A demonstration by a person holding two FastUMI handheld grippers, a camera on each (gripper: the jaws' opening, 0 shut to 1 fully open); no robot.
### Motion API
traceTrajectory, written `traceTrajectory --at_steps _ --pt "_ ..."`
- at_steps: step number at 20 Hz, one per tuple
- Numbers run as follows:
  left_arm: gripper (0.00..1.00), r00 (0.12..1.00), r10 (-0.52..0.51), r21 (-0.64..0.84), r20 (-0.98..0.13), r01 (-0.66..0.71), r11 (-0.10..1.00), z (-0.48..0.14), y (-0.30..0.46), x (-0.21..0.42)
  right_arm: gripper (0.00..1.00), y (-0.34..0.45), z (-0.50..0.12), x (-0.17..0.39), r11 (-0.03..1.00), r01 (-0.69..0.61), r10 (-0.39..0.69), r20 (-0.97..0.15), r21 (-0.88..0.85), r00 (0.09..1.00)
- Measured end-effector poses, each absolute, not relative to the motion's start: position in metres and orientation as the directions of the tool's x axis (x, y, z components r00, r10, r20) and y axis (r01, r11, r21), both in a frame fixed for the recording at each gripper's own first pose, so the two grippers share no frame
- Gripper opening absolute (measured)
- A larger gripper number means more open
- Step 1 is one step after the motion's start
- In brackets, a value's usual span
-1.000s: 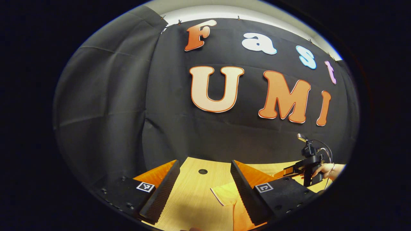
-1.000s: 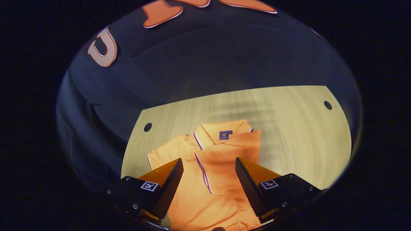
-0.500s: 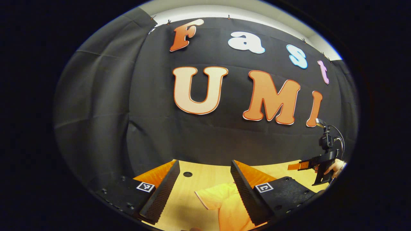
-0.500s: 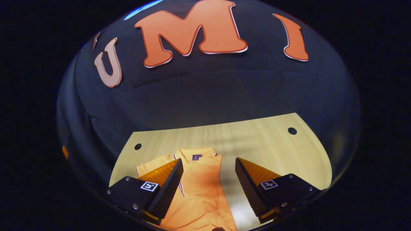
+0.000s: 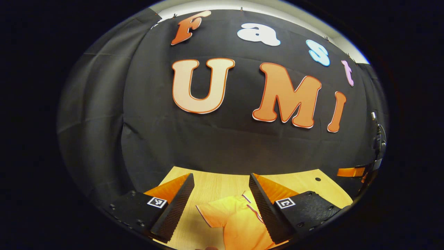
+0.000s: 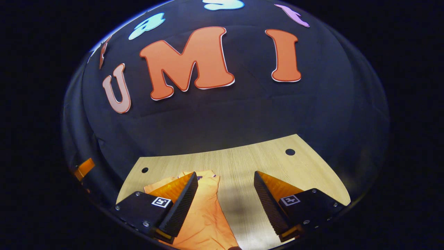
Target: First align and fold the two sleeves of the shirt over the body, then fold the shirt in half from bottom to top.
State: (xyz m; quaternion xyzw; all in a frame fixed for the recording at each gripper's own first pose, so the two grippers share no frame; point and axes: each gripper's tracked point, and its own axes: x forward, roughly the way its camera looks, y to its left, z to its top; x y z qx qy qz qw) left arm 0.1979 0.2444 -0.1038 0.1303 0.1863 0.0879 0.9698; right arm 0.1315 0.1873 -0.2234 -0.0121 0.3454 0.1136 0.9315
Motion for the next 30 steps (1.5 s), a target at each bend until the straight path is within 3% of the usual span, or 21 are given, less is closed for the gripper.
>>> traceTrajectory --at_steps 7,16,22,30 --pt "0.98 0.741 0.314 0.244 -0.593 -0.206 0.948 -0.208 0.316 0.209 0.99 0.147 -0.222 0.117 0.98 -0.174 0.195 -0.664 0.098 0.722" --pt "0.98 0.468 0.384 0.277 -0.796 -0.283 0.918 -0.319 0.371 0.208 0.99 0.125 -0.245 0.1 0.981 -0.164 0.182 -0.747 0.099 0.64" --pt "0.97 0.303 0.408 0.279 -0.861 -0.389 0.878 -0.368 0.402 0.196 0.99 0.115 -0.241 0.103 0.981 -0.158 0.191 -0.751 0.116 0.633" --pt "0.98 0.208 0.468 0.354 -0.859 -0.419 0.836 -0.389 0.424 0.191 0.99 0.098 -0.248 0.104 0.982 -0.153 0.184 -0.773 0.113 0.607"
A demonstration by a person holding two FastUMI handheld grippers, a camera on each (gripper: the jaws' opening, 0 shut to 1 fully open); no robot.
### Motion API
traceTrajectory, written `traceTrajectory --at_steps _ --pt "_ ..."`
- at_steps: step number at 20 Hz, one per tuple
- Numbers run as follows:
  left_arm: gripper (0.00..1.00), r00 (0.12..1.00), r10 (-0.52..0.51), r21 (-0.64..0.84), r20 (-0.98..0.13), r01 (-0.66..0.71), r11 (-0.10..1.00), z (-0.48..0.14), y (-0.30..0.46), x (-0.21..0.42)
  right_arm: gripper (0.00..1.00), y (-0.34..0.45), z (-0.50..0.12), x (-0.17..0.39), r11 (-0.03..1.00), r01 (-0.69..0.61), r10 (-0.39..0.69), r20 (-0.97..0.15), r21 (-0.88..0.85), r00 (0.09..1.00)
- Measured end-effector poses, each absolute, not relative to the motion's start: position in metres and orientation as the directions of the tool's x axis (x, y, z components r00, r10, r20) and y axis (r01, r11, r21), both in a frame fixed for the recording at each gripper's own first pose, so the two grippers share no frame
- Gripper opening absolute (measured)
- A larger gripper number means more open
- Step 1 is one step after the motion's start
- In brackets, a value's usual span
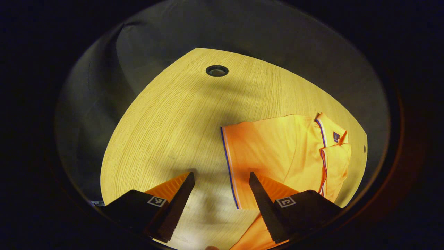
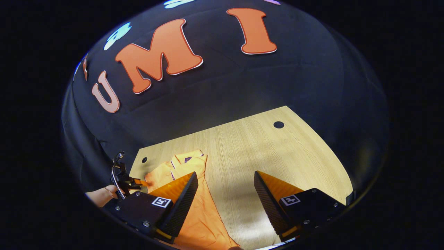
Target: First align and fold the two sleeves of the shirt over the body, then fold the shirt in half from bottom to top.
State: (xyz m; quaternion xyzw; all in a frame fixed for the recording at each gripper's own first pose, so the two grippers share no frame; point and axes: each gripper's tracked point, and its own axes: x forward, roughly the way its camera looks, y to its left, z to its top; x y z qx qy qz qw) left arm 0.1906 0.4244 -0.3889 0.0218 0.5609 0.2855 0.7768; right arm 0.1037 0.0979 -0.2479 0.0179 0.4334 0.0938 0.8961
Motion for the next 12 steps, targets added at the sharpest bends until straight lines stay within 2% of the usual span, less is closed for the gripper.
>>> traceTrajectory --at_steps 5,8,9,10,11,12 --pt "0.97 0.175 0.493 0.391 -0.853 -0.412 0.823 -0.391 0.425 0.189 0.99 0.089 -0.246 0.109 0.984 -0.159 0.161 -0.769 0.079 0.618" --pt "0.99 0.173 0.489 0.403 -0.855 -0.374 0.836 -0.394 0.418 0.194 0.99 0.094 -0.245 0.112 0.979 -0.174 0.194 -0.769 0.11 0.609" --pt "0.88 0.17 0.482 0.401 -0.86 -0.36 0.842 -0.396 0.413 0.197 0.99 0.094 -0.246 0.113 0.977 -0.174 0.205 -0.771 0.123 0.603" --pt "0.81 0.177 0.477 0.399 -0.861 -0.348 0.848 -0.398 0.409 0.202 0.99 0.094 -0.248 0.115 0.977 -0.172 0.207 -0.774 0.128 0.599" --pt "0.65 0.174 0.472 0.398 -0.864 -0.338 0.853 -0.401 0.407 0.202 0.99 0.093 -0.248 0.117 0.976 -0.173 0.21 -0.772 0.131 0.6" --pt "0.58 0.178 0.466 0.395 -0.867 -0.326 0.859 -0.403 0.404 0.204 0.99 0.093 -0.248 0.119 0.975 -0.177 0.213 -0.768 0.132 0.604"
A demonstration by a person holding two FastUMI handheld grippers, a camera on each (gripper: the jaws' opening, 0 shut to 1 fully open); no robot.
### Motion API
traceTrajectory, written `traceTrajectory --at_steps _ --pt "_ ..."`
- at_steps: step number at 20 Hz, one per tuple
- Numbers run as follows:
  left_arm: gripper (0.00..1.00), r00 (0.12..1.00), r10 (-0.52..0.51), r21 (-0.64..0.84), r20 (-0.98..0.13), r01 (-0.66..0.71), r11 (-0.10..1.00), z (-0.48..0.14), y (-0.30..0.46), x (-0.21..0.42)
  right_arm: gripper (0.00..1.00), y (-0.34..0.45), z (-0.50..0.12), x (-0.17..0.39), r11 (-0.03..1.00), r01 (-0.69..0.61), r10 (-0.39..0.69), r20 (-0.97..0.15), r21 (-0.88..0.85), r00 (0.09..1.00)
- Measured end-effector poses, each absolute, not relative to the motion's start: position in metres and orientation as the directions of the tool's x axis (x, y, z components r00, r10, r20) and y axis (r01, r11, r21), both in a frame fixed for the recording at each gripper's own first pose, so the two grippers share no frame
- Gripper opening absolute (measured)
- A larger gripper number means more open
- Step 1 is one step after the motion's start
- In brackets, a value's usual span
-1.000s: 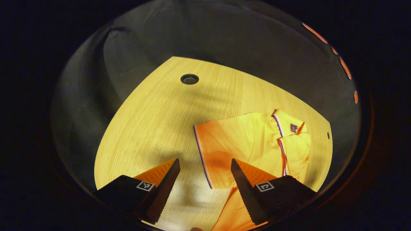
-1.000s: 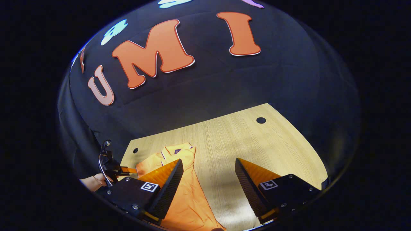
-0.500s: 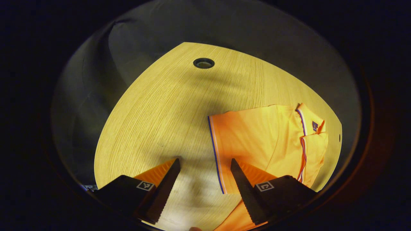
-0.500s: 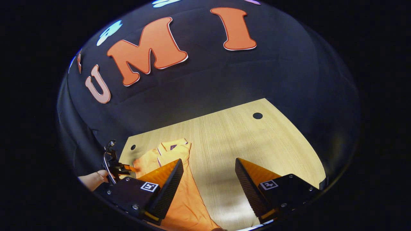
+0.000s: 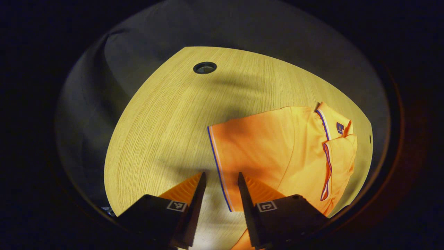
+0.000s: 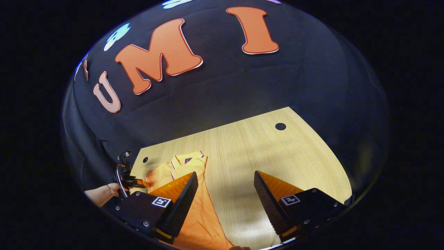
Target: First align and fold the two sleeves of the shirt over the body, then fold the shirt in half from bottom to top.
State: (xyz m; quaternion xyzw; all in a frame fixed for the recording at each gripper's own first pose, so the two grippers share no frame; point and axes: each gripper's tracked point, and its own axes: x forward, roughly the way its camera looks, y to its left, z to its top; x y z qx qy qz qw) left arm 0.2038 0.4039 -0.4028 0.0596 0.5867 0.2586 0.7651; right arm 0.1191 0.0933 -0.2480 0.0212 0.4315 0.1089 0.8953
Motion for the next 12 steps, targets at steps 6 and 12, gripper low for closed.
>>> traceTrajectory --at_steps 6,12 --pt "0.09 0.2 0.435 0.354 -0.878 -0.34 0.871 -0.404 0.397 0.207 0.99 0.097 -0.251 0.125 0.969 -0.213 0.231 -0.766 0.126 0.6" --pt "0.02 0.263 0.428 0.318 -0.865 -0.374 0.871 -0.377 0.389 0.212 0.99 0.104 -0.251 0.132 0.96 -0.242 0.261 -0.76 0.14 0.595"
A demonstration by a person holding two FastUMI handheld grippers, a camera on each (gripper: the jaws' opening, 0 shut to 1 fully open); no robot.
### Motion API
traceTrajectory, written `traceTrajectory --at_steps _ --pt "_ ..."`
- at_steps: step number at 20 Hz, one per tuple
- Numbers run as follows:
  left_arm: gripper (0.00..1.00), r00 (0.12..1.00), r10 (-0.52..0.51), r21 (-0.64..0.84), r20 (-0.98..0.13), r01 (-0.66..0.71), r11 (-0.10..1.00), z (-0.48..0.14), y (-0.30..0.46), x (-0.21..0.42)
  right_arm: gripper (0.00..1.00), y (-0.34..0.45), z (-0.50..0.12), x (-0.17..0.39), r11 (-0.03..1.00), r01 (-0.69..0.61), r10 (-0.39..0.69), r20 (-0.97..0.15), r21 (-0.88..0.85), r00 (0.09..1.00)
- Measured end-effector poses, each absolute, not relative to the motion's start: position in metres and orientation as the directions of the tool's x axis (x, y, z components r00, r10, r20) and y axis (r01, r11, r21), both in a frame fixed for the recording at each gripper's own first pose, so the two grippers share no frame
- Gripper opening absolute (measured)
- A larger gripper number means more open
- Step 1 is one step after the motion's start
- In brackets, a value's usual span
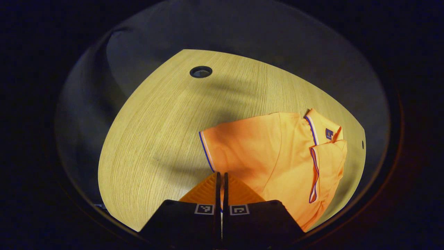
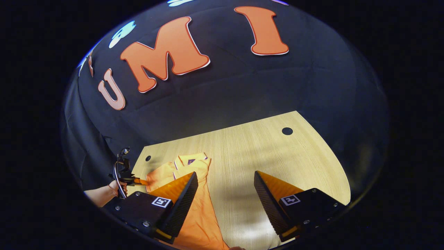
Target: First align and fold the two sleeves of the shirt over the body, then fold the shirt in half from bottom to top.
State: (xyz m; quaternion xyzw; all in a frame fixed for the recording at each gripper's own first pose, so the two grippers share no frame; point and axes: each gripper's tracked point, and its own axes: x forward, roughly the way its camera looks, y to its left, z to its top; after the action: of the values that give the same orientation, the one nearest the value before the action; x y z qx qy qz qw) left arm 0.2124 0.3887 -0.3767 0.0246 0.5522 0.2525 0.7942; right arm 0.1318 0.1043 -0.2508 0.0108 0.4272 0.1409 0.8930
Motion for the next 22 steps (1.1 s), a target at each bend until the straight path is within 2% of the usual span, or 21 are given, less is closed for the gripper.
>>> traceTrajectory --at_steps 2,6,9,16,22 --pt "0.02 0.327 0.402 0.273 -0.855 -0.375 0.886 -0.359 0.374 0.227 0.99 0.104 -0.25 0.133 0.959 -0.248 0.263 -0.754 0.136 0.602" --pt "0.02 0.384 0.375 0.264 -0.844 -0.312 0.913 -0.332 0.342 0.242 0.99 0.114 -0.247 0.136 0.951 -0.261 0.295 -0.742 0.166 0.602" --pt "0.02 0.412 0.308 0.222 -0.858 -0.246 0.944 -0.331 0.298 0.25 0.99 0.113 -0.245 0.139 0.948 -0.275 0.3 -0.732 0.158 0.612" --pt "0.02 0.396 0.223 0.205 -0.891 -0.087 0.975 -0.361 0.207 0.262 0.99 0.108 -0.24 0.143 0.95 -0.269 0.297 -0.72 0.159 0.627" --pt "0.02 0.324 0.195 0.204 -0.926 -0.008 0.979 -0.412 0.159 0.259 0.99 0.1 -0.235 0.145 0.962 -0.226 0.264 -0.721 0.152 0.641"
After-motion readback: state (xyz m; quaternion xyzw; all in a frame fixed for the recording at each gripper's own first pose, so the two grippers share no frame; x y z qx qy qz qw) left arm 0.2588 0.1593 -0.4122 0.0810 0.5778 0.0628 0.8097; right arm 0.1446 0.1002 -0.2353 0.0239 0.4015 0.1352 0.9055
